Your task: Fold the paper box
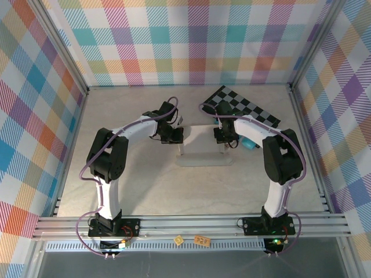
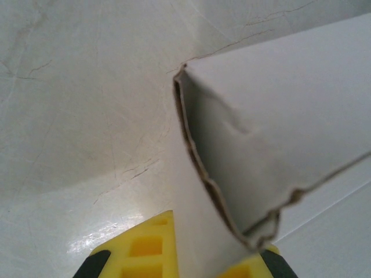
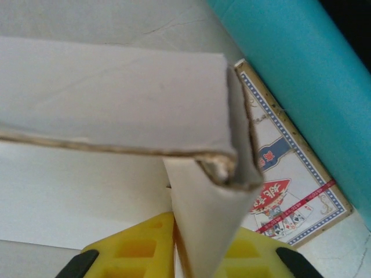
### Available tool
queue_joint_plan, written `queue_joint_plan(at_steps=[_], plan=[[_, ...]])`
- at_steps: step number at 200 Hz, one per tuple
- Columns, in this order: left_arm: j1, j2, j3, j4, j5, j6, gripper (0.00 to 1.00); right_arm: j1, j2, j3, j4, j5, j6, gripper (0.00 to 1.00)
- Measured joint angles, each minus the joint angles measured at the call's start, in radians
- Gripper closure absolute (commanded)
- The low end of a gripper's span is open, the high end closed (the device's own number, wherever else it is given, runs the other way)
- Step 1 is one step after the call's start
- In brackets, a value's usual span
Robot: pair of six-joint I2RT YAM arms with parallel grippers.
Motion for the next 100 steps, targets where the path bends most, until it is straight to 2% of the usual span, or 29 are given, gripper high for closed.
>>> queue_joint_plan(at_steps=[53,100], plan=[[-0.012,0.000,0.004,-0.001,-0.005,0.000,1.00,0.017,0.035,0.050,-0.053,0.090,0.024,0.96],[-0.018,0.000,0.010,-0.003,-0.018,0.000,1.00,0.054,0.079,0.105,-0.113,0.196,0.072,0.93]])
